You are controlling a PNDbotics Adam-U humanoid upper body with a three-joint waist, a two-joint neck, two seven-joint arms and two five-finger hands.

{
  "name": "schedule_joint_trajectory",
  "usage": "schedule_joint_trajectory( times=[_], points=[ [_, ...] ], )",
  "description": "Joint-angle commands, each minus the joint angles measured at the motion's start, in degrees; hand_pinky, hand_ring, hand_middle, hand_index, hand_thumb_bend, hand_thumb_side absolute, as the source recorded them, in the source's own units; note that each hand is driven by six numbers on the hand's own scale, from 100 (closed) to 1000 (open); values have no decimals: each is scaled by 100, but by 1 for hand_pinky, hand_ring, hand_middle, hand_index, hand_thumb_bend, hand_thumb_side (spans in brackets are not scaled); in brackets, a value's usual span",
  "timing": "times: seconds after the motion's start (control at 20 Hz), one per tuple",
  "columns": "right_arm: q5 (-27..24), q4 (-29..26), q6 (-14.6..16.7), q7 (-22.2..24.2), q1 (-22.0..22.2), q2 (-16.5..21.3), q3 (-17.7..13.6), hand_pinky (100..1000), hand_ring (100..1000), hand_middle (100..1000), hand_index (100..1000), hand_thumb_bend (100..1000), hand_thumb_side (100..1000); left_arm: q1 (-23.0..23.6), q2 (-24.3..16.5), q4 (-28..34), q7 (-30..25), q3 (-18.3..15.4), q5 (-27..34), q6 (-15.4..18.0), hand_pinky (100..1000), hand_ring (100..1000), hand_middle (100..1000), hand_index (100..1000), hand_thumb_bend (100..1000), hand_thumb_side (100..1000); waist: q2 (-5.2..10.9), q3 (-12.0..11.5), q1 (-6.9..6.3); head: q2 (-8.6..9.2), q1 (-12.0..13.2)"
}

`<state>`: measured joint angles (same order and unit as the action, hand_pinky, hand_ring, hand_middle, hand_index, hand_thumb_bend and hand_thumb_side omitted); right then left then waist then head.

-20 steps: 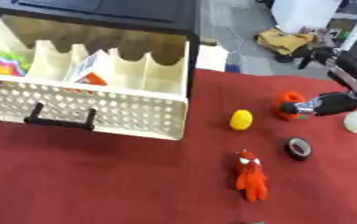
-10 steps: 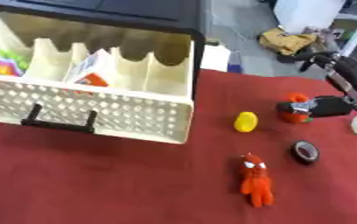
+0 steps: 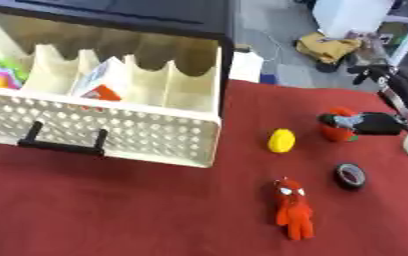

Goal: Pick up objects from table and place into drawer.

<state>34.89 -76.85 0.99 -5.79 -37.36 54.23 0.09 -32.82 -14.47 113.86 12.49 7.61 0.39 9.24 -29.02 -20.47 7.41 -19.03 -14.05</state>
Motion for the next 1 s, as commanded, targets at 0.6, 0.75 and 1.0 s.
schedule_joint_trajectory(
  times=[0.6, 0.75, 1.0],
  points=[
    [198, 62, -151, 547, 80, 292, -129, 850, 884, 661, 875, 812, 746, -87, -16, 73, -13, 15, -30, 23, 401, 426, 451, 859, 132, 1000, 80, -78, 46, 170, -10],
    [237, 96, -181, 500, 142, 305, -192, 851, 884, 666, 874, 805, 753, -102, -7, 73, -32, 32, -32, 23, 400, 425, 450, 859, 133, 1000, 54, -134, 85, 230, -47],
    [321, 211, -259, 302, 252, 302, -253, 849, 884, 690, 876, 797, 756, -115, 21, 73, -59, 44, -42, 37, 398, 425, 450, 857, 132, 1000, 12, -231, 124, 327, -134]
  ],
)
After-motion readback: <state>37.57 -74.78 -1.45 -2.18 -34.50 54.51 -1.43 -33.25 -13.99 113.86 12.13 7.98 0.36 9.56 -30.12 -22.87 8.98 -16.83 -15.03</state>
